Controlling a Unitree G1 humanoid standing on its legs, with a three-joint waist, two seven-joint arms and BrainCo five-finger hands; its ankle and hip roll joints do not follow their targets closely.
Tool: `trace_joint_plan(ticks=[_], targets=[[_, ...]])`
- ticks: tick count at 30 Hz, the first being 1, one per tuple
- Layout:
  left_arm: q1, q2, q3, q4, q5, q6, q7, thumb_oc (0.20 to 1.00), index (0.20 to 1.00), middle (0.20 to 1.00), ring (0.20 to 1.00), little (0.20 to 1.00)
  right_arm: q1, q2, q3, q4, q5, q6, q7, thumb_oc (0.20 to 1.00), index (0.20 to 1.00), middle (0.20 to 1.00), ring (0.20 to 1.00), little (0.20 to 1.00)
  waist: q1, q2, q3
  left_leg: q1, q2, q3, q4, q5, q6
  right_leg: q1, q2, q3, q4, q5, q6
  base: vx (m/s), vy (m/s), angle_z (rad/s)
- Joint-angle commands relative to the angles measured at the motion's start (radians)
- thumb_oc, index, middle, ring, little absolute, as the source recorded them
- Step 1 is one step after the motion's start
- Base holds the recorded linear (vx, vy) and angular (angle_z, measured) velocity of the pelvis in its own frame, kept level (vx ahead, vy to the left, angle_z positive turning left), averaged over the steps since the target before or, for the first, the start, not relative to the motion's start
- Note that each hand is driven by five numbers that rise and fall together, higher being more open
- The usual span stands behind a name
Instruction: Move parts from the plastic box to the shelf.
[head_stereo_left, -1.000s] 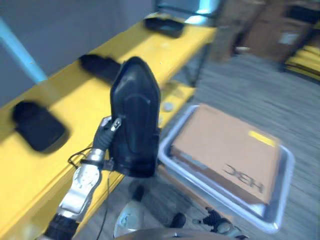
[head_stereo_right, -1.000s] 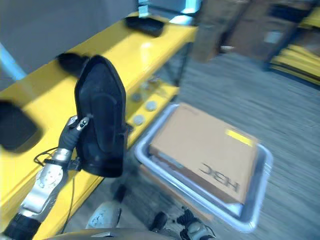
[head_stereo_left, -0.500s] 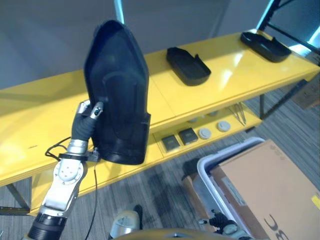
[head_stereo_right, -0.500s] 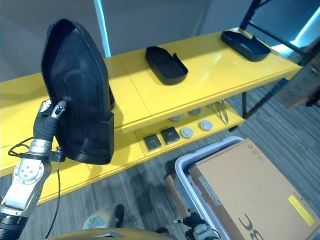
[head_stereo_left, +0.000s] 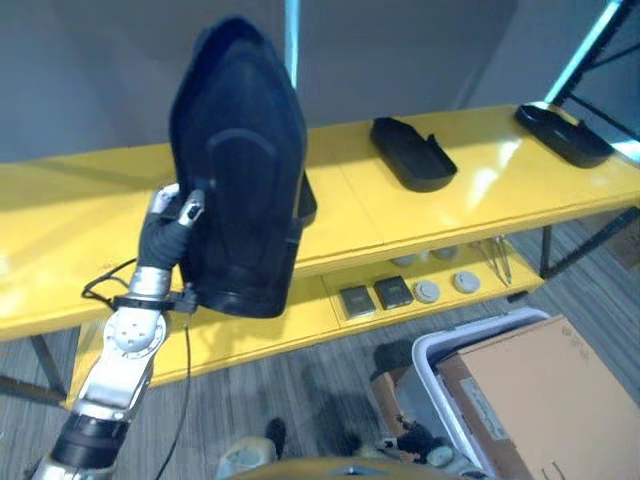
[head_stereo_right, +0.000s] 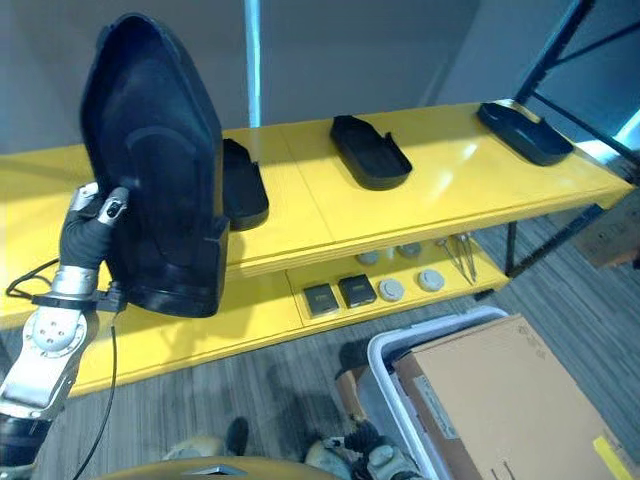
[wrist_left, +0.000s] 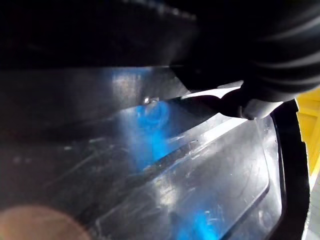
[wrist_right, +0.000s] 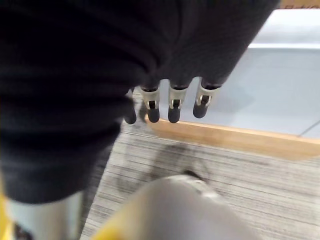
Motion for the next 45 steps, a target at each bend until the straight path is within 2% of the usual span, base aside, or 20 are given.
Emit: trace_joint_plan(ticks=[1,6,8,9,10,11,14,16,19,22,24,26,27,28,31,33,35,40,42,45], targets=[[0.031,0.002,0.045,-0.144,-0.017,-0.084,0.014,0.2,0.2,0.2,0.2,0.2,-0.015,0.01,0.03,0.029,0.081,0.012,0.012,1.0,1.0,1.0,1.0,1.0,0.031,-0.028,-0.013,0.094,0.003,0.017,0.021,-0.2,0.002,0.113,-0.036,-0.174,-0.213,0.087,0.029,0.03,-0.082,0.86],[0.113,-0.024,0.119,-0.162,-0.062,-0.076,0.018,0.2,0.2,0.2,0.2,0.2,-0.012,0.001,0.026,0.001,0.158,-0.005,0.045,1.0,1.0,1.0,1.0,1.0,0.064,-0.029,-0.001,0.049,0.0,0.003,0.106,-0.211,-0.038,0.177,-0.016,-0.241,-0.286,0.08,0.007,0.08,-0.118,0.48],[0.112,-0.031,0.115,-0.168,-0.064,-0.072,0.013,0.2,0.2,0.2,0.2,0.2,-0.013,-0.007,0.014,-0.002,0.162,-0.008,0.042,1.0,1.0,1.0,1.0,1.0,0.054,-0.026,0.004,0.014,0.0,0.021,0.14,-0.209,-0.049,0.18,-0.026,-0.279,-0.286,0.074,0.005,-0.03,0.01,0.49],[0.093,-0.035,0.094,-0.165,-0.068,-0.069,-0.005,0.2,0.2,0.2,0.2,0.2,-0.018,-0.035,-0.009,-0.002,0.157,-0.009,0.03,1.0,1.0,1.0,1.0,1.0,0.048,-0.018,0.019,-0.024,0.049,0.136,0.17,-0.197,-0.069,0.193,-0.051,-0.352,-0.283,0.057,0.001,-0.06,0.05,0.92],[0.092,-0.035,0.094,-0.165,-0.068,-0.068,-0.005,0.2,0.2,0.2,0.2,0.2,-0.019,-0.035,-0.01,-0.002,0.156,-0.009,0.03,1.0,1.0,1.0,1.0,1.0,0.046,-0.018,0.018,-0.03,0.046,0.135,0.17,-0.191,-0.067,0.188,-0.053,-0.355,-0.283,0.06,0.002,-0.03,0.068,1.54],[0.088,-0.03,0.085,-0.165,-0.066,-0.066,-0.013,0.2,0.2,0.2,0.2,0.2,-0.021,-0.047,-0.01,0.002,0.148,-0.007,0.025,1.0,1.0,1.0,1.0,1.0,0.05,-0.013,0.023,-0.037,0.082,0.173,0.173,-0.185,-0.076,0.2,-0.063,-0.39,-0.28,0.056,0.003,0.02,0.062,1.84],[0.105,-0.012,0.091,-0.155,-0.078,-0.068,-0.024,0.2,0.2,0.2,0.2,0.2,-0.015,-0.055,-0.012,0.019,0.124,0.002,0.028,1.0,1.0,1.0,1.0,1.0,0.066,-0.009,0.019,-0.036,0.172,0.166,0.124,-0.122,-0.112,0.231,-0.086,-0.437,-0.266,0.044,0.005,0.11,0.124,0.84],[0.11,-0.007,0.098,-0.139,-0.095,-0.063,-0.026,0.2,0.2,0.2,0.2,0.2,-0.006,-0.057,-0.02,0.013,0.125,0.006,0.032,1.0,1.0,1.0,1.0,1.0,0.06,-0.008,0.012,-0.033,0.267,0.154,0.071,-0.068,-0.145,0.255,-0.107,-0.45,-0.243,0.007,0.014,0.21,0.206,0.6],[0.1,-0.006,0.102,-0.119,-0.107,-0.056,-0.019,0.2,0.2,0.2,0.2,0.2,0.002,-0.061,-0.027,-0.005,0.132,0.01,0.033,1.0,1.0,1.0,1.0,1.0,0.045,0.003,0.012,-0.049,0.405,0.188,-0.025,0.073,-0.181,0.264,-0.147,-0.472,-0.209,-0.01,0.037,0.15,0.291,0.3],[0.093,-0.004,0.1,-0.106,-0.116,-0.053,-0.025,0.2,0.2,0.2,0.2,0.2,0.003,-0.065,-0.044,0.005,0.141,0.019,0.033,1.0,1.0,1.0,1.0,1.0,0.045,0.028,-0.001,-0.058,0.456,0.205,-0.076,0.133,-0.227,0.288,-0.181,-0.482,-0.201,-0.011,0.064,0.17,0.387,0.15],[0.092,-0.005,0.097,-0.104,-0.122,-0.051,-0.032,0.2,0.2,0.2,0.2,0.2,0.003,-0.063,-0.052,0.014,0.143,0.021,0.032,1.0,1.0,1.0,1.0,1.0,0.047,0.038,-0.013,-0.053,0.449,0.199,-0.079,0.117,-0.232,0.294,-0.187,-0.48,-0.202,-0.005,0.069,0.15,0.36,0.08],[0.074,0.01,0.081,-0.106,-0.117,-0.044,-0.044,0.2,0.2,0.2,0.2,0.2,-0.002,-0.059,-0.069,0.03,0.133,0.033,0.031,1.0,1.0,1.0,1.0,1.0,0.059,0.052,-0.038,-0.039,0.39,0.13,-0.08,0.054,-0.23,0.297,-0.241,-0.474,-0.206,0.055,0.099,0.17,0.518,0.05],[0.073,0.01,0.08,-0.106,-0.117,-0.044,-0.044,0.2,0.2,0.2,0.2,0.2,-0.001,-0.059,-0.07,0.03,0.132,0.033,0.031,1.0,1.0,1.0,1.0,1.0,0.059,0.049,-0.038,-0.038,0.387,0.131,-0.079,0.053,-0.229,0.298,-0.244,-0.474,-0.206,0.056,0.101,0.23,0.527,-0.02],[0.049,0.041,0.064,-0.113,-0.116,-0.042,-0.069,0.2,0.2,0.2,0.2,0.2,-0.005,-0.053,-0.099,0.026,0.135,0.035,0.029,1.0,1.0,1.0,1.0,1.0,0.035,0.029,-0.045,-0.01,0.332,0.137,-0.08,-0.002,-0.206,0.297,-0.314,-0.451,-0.189,0.155,0.146,0.22,0.52,-0.07],[0.026,0.095,0.062,-0.109,-0.099,-0.032,-0.062,0.2,0.2,0.2,0.2,0.2,-0.016,-0.04,-0.133,0.009,0.152,0.046,0.012,1.0,1.0,1.0,1.0,1.0,0.009,-0.003,-0.032,0.023,0.228,0.171,-0.076,-0.042,-0.136,0.223,-0.431,-0.384,-0.126,0.411,0.174,0.15,0.56,-0.09],[0.044,0.116,0.089,-0.121,-0.099,-0.022,-0.075,0.2,0.2,0.2,0.2,0.2,-0.036,-0.028,-0.137,0.01,0.146,0.049,0.011,1.0,1.0,1.0,1.0,1.0,0.009,0.009,-0.028,0.043,0.203,0.206,-0.083,-0.066,-0.097,0.161,-0.446,-0.393,-0.066,0.411,0.167,0.08,0.478,-0.4],[0.046,0.131,0.095,-0.12,-0.073,-0.016,-0.077,0.2,0.2,0.2,0.2,0.2,-0.038,-0.029,-0.134,0.026,0.129,0.047,-0.007,1.0,1.0,1.0,1.0,1.0,-0.004,0.022,-0.02,0.07,0.188,0.222,-0.086,-0.082,-0.069,0.106,-0.395,-0.364,0.006,0.323,0.144,0.09,0.389,-1.13],[0.036,0.129,0.1,-0.079,-0.045,0.006,-0.063,0.2,0.2,0.2,0.2,0.2,-0.013,-0.005,-0.103,0.028,0.15,0.045,0.009,1.0,1.0,1.0,1.0,1.0,-0.058,0.03,-0.008,0.105,0.171,0.234,-0.086,-0.099,-0.05,-0.002,-0.157,-0.296,-0.052,0.149,0.092,0.1,0.165,-0.31],[0.03,0.11,0.1,-0.057,-0.031,0.009,-0.055,0.2,0.2,0.2,0.2,0.2,-0.002,-0.001,-0.09,0.034,0.159,0.044,0.014,1.0,1.0,1.0,1.0,1.0,-0.075,0.018,-0.005,0.125,0.155,0.23,-0.086,-0.111,-0.048,-0.002,-0.09,-0.24,-0.127,0.142,0.077,0.15,0.008,-0.07],[0.033,0.088,0.116,-0.01,-0.012,0.021,-0.04,0.2,0.2,0.2,0.2,0.2,0.019,0.008,-0.067,0.047,0.135,0.054,0.034,1.0,1.0,1.0,1.0,1.0,-0.076,0.001,-0.016,0.134,0.134,0.23,-0.086,-0.115,-0.044,0.045,-0.076,-0.211,-0.202,0.15,0.061,0.18,-0.049,0.28]])
